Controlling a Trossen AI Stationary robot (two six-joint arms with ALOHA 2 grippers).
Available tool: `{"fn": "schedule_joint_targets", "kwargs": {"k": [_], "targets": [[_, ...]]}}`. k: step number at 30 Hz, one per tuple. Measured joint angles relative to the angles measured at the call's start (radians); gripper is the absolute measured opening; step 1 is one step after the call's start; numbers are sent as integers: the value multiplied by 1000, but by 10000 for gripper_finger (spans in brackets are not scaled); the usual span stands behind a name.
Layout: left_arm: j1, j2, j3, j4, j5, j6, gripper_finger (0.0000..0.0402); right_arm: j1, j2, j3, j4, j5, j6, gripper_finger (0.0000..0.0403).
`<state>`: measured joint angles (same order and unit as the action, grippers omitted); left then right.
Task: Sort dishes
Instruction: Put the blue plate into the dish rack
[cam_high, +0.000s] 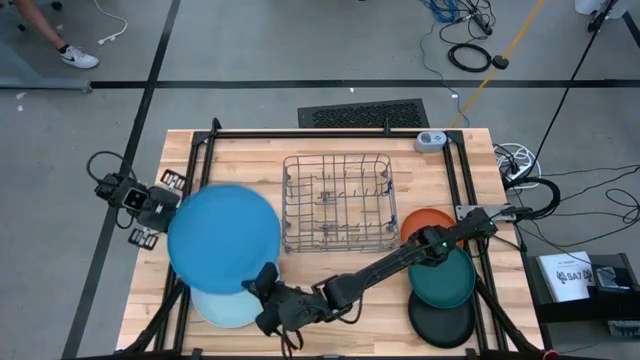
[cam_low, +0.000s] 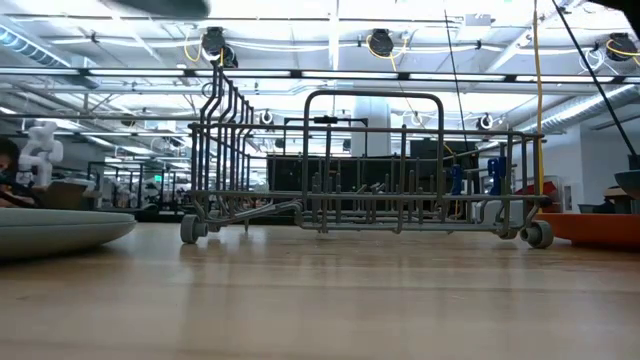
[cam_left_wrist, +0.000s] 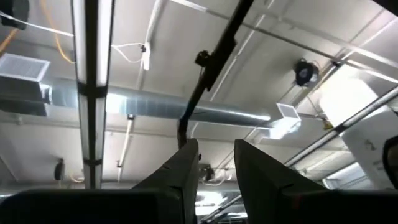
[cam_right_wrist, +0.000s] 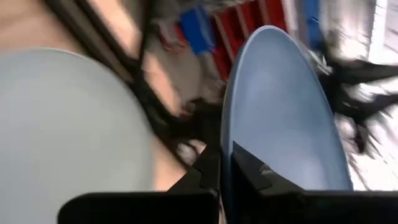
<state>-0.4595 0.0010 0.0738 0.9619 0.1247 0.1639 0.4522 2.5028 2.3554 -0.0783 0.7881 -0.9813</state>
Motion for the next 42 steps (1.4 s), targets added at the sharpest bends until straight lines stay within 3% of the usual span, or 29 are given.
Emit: {"fn": "schedule_joint_targets", "kwargs": {"k": [7, 12, 16, 22, 24, 29, 35, 42], "targets": [[0, 0, 0, 1, 152, 0, 105, -8, -86, 1, -38, 381, 4, 3], [0, 0, 0, -2, 159, -1, 105, -22, -159, 1, -273, 473, 234, 3], [0, 0, 0, -3, 162, -2, 105, -25, -252, 1, -647, 562, 626, 3], [0, 0, 0, -9, 162, -2, 105, 20, -375, 1, -1339, 708, 1418, 3], [0, 0, 0, -10, 161, -1, 105, 54, -399, 1, -1484, 738, 1664, 3], [0, 0, 0, -10, 106, -1, 105, 118, -438, -62, -1446, 757, 1714, 3], [0, 0, 0, -33, 24, -2, 105, 166, -444, -125, -1478, 737, 1949, 3], [0, 2, 1, -38, -10, -28, 105, 227, -445, -290, -1495, 723, 2341, 3]]}}
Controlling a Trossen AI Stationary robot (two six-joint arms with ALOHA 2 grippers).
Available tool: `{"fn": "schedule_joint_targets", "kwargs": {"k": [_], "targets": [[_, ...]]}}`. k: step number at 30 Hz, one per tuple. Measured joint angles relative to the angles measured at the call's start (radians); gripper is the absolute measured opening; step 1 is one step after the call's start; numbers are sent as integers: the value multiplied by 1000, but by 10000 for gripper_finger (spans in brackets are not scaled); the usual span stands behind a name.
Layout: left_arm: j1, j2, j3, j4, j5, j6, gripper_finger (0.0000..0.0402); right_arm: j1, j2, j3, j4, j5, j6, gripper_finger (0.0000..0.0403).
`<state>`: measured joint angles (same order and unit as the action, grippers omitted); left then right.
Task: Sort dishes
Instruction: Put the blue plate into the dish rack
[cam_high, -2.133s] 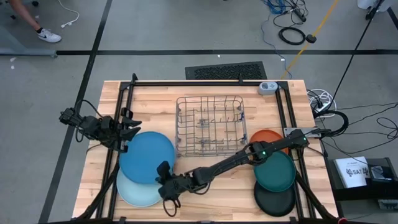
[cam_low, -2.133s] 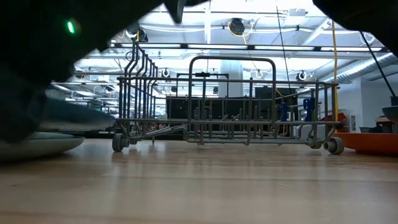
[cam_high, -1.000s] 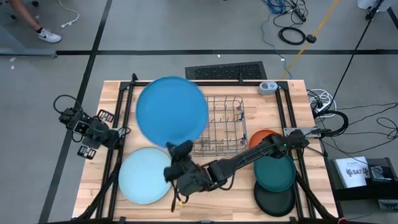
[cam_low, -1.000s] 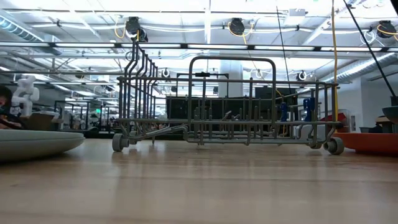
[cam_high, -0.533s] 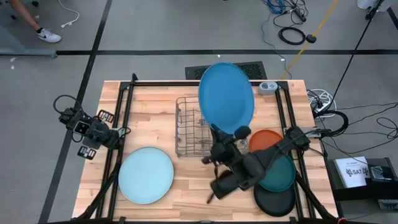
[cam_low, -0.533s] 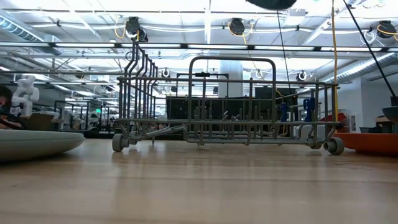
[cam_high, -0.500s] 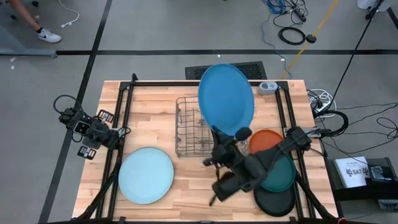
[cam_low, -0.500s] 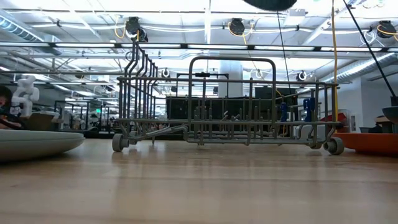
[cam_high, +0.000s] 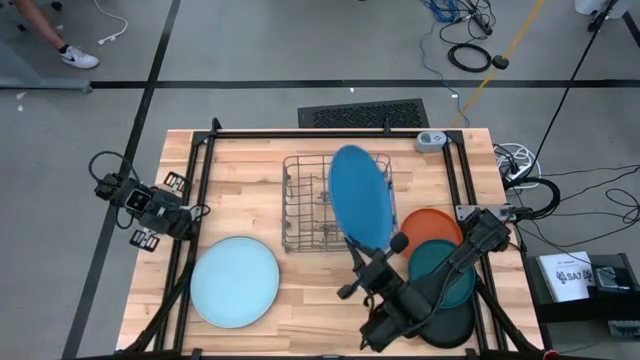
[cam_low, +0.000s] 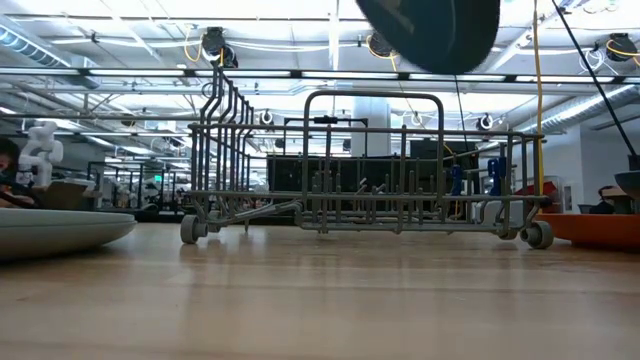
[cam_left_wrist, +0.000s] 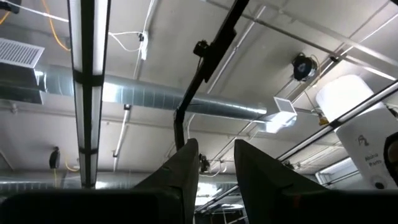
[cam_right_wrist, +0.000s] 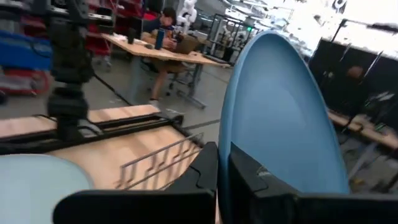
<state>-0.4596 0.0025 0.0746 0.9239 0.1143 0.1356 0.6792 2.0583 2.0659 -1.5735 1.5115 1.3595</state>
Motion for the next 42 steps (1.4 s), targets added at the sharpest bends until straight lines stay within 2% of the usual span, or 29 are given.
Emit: {"fn": "schedule_joint_targets", "kwargs": {"k": [7, 11, 13, 16, 19, 23, 25, 27, 31, 35, 40, 42], "targets": [[0, 0, 0, -7, -3, 0, 105, 40, 0, -133, 5, 58, 380, 3], [0, 0, 0, -7, -15, 1, 105, 49, 1, -139, 84, 58, 374, 3], [0, 0, 0, -5, -19, 1, 105, 48, 1, -133, 178, 58, 218, 3], [0, 1, 0, 3, -20, 1, 105, 49, 1, -119, 365, 33, -121, 3], [0, 1, 0, 13, -22, 2, 105, 41, 1, -93, 591, -87, -507, 3], [0, 1, 0, 31, -22, 5, 105, 8, 2, -92, 1009, -287, -1021, 3], [0, 1, 0, 42, -22, 5, 105, -13, 6, -92, 1201, -377, -1196, 3], [0, 1, 0, 50, -22, 4, 105, -33, 15, -92, 1356, -415, -1335, 3], [0, 1, 0, 65, -21, 9, 105, -90, 19, -93, 1559, -490, -1447, 3], [0, 1, 0, 71, -21, 35, 105, -165, 19, -93, 1685, -667, -1434, 3], [0, 1, 0, 86, -18, 36, 105, -224, 19, -93, 1739, -654, -1399, 3], [0, 1, 0, 88, -18, 34, 105, -248, 19, -93, 1804, -721, -1399, 3]]}}
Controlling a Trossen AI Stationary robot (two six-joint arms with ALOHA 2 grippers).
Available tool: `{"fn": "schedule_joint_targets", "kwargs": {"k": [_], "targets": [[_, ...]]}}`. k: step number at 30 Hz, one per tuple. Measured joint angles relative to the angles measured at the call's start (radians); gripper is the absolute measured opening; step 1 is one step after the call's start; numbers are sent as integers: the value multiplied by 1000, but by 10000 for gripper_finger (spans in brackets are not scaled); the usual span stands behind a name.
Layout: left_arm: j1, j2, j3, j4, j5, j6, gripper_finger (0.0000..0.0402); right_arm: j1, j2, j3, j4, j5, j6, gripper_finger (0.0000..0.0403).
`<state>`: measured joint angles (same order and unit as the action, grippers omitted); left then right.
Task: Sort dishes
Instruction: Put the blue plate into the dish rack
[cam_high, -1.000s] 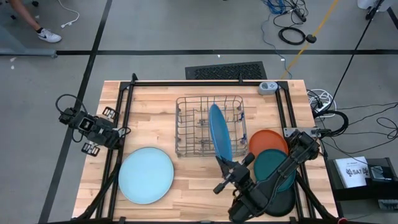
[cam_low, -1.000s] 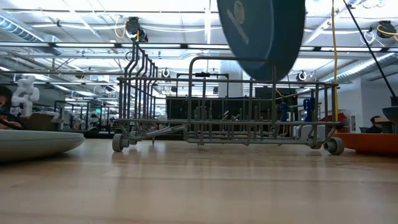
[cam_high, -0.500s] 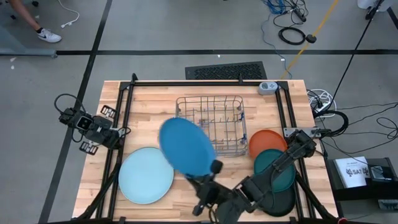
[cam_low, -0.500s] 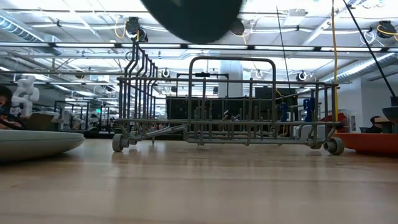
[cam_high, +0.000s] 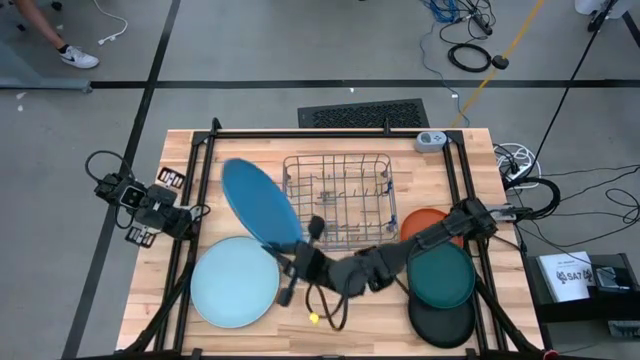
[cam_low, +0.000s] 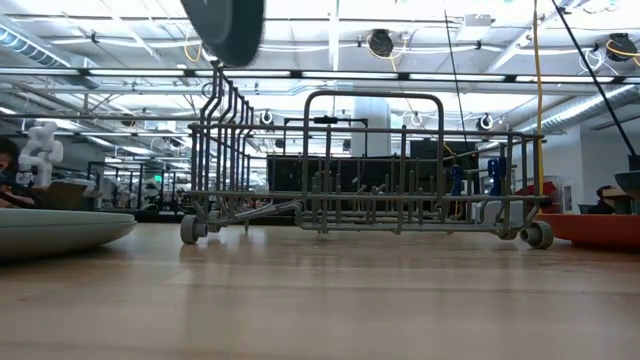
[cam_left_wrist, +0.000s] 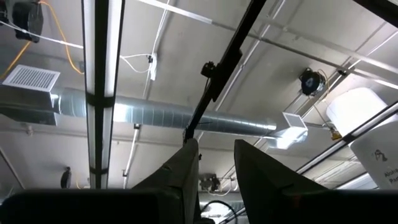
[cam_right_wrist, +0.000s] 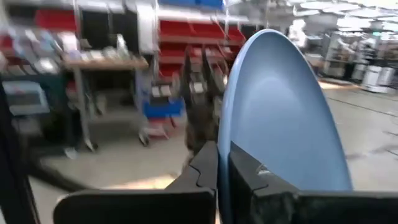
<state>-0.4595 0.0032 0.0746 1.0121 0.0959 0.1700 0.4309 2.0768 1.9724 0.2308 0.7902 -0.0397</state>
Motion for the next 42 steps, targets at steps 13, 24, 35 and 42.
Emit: {"fn": "schedule_joint_targets", "kwargs": {"k": [13, 24, 35, 42], "targets": [[0, 0, 0, 1, 2, -7, 105, -81, 82, -155, 602, -312, 95, 3], [0, 0, 0, -4, 5, -8, 105, -4, -119, -546, 1113, -17, -288, 3], [0, 0, 0, -6, 5, -8, 105, 146, -378, -812, 1320, 413, -718, 3], [0, 0, 0, -7, 4, -7, 105, 206, -574, -898, 1229, 563, -947, 3]]}}
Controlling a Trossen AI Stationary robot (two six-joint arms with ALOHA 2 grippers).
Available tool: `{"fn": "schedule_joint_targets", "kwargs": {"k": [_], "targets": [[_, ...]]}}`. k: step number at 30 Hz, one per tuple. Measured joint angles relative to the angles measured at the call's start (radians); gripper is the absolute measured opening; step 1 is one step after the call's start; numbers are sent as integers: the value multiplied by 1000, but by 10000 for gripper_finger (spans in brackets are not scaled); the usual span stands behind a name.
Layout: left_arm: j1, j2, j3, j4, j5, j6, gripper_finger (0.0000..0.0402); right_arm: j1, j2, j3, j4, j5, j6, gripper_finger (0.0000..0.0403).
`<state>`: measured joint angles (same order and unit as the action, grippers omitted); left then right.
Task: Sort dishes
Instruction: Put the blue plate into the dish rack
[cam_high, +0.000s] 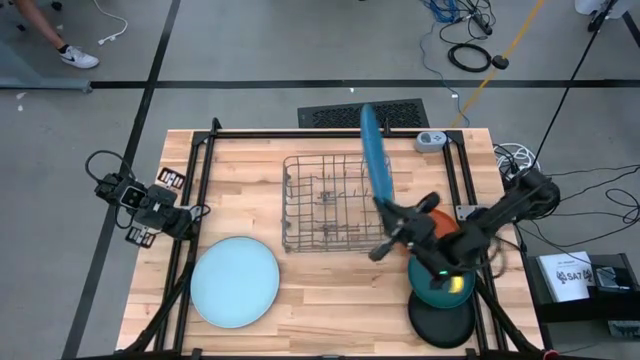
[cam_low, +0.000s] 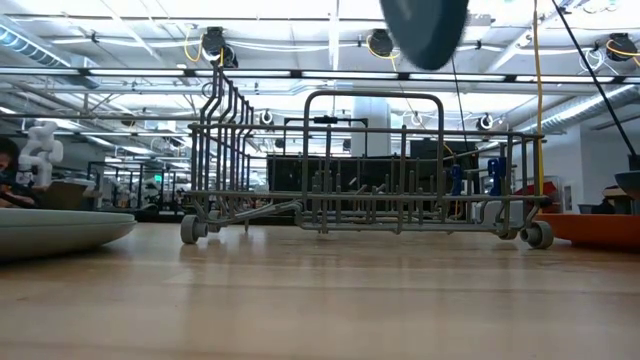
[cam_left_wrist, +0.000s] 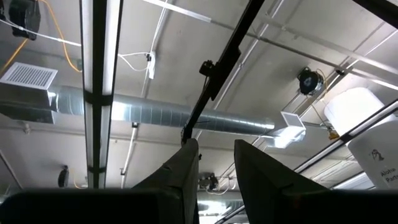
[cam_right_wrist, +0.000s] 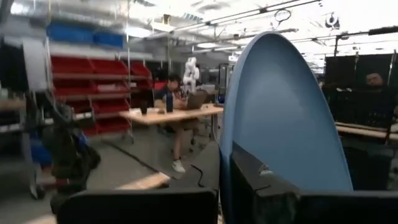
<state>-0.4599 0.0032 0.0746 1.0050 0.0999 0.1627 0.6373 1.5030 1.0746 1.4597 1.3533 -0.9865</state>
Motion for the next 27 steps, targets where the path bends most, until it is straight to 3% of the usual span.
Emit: {"fn": "schedule_joint_targets", "kwargs": {"k": [3, 7, 14, 22, 27], "targets": [[0, 0, 0, 0, -1, 1, 105, 24, -99, -19, -143, 9, -12, 3], [0, 0, 0, 0, -10, 6, 105, 46, -219, -25, -458, -2, 97, 3], [0, 0, 0, -1, -34, 10, 105, 18, -413, -24, -1067, -242, 469, 3], [0, 0, 0, -4, -58, 23, 105, -106, -594, -24, -1446, -341, 669, 3], [0, 0, 0, -17, -101, 37, 105, -177, -722, -24, -1661, -279, 884, 3]]}}
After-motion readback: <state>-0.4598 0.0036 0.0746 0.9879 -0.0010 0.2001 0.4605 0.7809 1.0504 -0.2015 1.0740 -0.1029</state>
